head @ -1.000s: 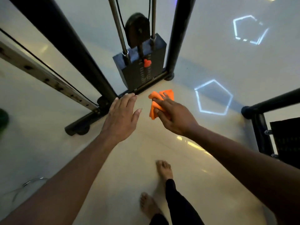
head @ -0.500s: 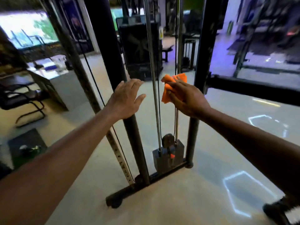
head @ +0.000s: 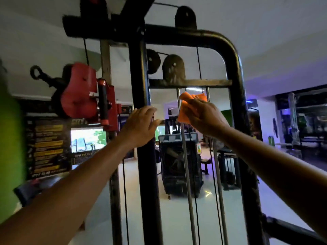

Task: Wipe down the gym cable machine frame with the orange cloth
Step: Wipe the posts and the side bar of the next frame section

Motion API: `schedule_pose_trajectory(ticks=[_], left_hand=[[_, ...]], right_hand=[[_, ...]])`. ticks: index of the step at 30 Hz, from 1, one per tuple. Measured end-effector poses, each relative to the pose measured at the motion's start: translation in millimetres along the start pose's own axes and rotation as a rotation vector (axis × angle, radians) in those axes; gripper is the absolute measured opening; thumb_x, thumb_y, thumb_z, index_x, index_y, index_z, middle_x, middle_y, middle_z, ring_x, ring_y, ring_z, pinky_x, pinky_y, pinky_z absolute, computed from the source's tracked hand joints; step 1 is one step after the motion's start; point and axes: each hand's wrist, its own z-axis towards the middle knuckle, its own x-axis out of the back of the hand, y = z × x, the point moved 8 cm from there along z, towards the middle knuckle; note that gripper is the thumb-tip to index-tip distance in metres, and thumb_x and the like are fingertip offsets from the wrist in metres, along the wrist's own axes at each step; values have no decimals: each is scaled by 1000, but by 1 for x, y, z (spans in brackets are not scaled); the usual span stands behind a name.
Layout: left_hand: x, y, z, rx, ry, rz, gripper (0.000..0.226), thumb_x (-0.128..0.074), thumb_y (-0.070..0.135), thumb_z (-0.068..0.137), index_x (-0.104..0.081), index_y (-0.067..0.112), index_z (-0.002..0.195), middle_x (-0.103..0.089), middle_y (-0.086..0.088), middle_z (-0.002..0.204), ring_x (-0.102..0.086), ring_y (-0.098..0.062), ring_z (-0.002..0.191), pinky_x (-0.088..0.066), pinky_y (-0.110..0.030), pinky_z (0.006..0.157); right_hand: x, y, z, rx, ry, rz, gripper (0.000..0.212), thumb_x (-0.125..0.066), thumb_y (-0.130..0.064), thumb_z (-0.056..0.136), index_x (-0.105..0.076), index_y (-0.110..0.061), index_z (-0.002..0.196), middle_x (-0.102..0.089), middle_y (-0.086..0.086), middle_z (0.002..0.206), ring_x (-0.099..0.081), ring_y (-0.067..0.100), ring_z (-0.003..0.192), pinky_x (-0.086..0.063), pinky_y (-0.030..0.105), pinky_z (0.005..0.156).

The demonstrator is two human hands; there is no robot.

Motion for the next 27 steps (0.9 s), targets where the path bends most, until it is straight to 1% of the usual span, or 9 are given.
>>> schedule_pose_trajectory(ticks=[2, 6, 13, 17, 18, 20, 21, 22, 27], left_hand=[[-1, -7, 30, 0, 40, 54, 50, -50, 40, 111, -47, 16, 155, -49, -4, 159, -46, -27, 146, -30, -53, 126], [-11, -29, 90, 35, 107, 101, 53, -50, 42, 111, -45, 18, 157, -49, -5, 160, -47, -29, 146, -33, -54, 125], [-25, -64, 162, 66, 205, 193, 53, -51, 39, 111, -44, 17, 159, -45, -4, 163, -42, -28, 150, -27, -49, 128], [-32, -84, 190, 43, 265, 258, 57, -48, 41, 112, -37, 21, 164, -31, 1, 173, -25, -22, 160, -16, -45, 133], [-34, -89, 196, 38, 282, 267, 57, -47, 41, 112, -36, 22, 164, -27, 1, 174, -21, -21, 162, -13, -45, 134], [-39, -101, 207, 39, 310, 267, 55, -42, 42, 113, -35, 22, 165, -23, 1, 176, -14, -19, 164, -8, -45, 134], [-44, -107, 211, 33, 322, 281, 55, -38, 43, 114, -36, 22, 165, -22, 1, 177, -11, -19, 165, -6, -44, 134], [-48, -113, 213, 17, 335, 305, 55, -32, 44, 114, -37, 22, 164, -21, 1, 177, -8, -18, 166, -3, -43, 134], [-55, -127, 208, -59, 450, 248, 50, -29, 37, 117, -32, 27, 166, -4, 2, 180, 8, -13, 166, 2, -40, 134]], right_hand=[[-9, 12, 33, 35, 13, 27, 59, -48, -50, 112, -30, -43, 168, -64, 14, 136, -70, 32, 104, -65, 52, 81], [-23, 36, 97, 119, 64, 49, 61, -49, -46, 114, -29, -34, 171, -60, 20, 147, -68, 39, 117, -61, 52, 91], [-65, 67, 178, 181, 99, 24, 62, -44, -56, 113, -25, -41, 170, -44, 13, 168, -61, 40, 135, -59, 51, 96], [-100, 80, 206, 190, 130, 17, 63, -40, -59, 113, -17, -46, 170, -29, 9, 177, -46, 42, 151, -54, 56, 106], [-107, 85, 211, 184, 143, 17, 64, -37, -60, 112, -14, -47, 170, -26, 7, 178, -38, 41, 157, -48, 59, 113], [-124, 94, 217, 187, 180, -35, 67, -26, -63, 111, -4, -45, 172, -17, 5, 181, -14, 36, 167, -15, 64, 133], [-133, 98, 218, 195, 205, -67, 70, -21, -63, 110, 3, -42, 173, -12, 4, 182, -3, 33, 168, 3, 63, 134], [-141, 100, 217, 200, 231, -75, 72, -17, -62, 110, 9, -40, 173, -7, 3, 182, 4, 30, 168, 12, 61, 133], [-162, 96, 222, 103, 397, 30, 77, -19, -65, 112, 12, -31, 173, 6, -3, 183, 14, 23, 168, 15, 54, 134]])
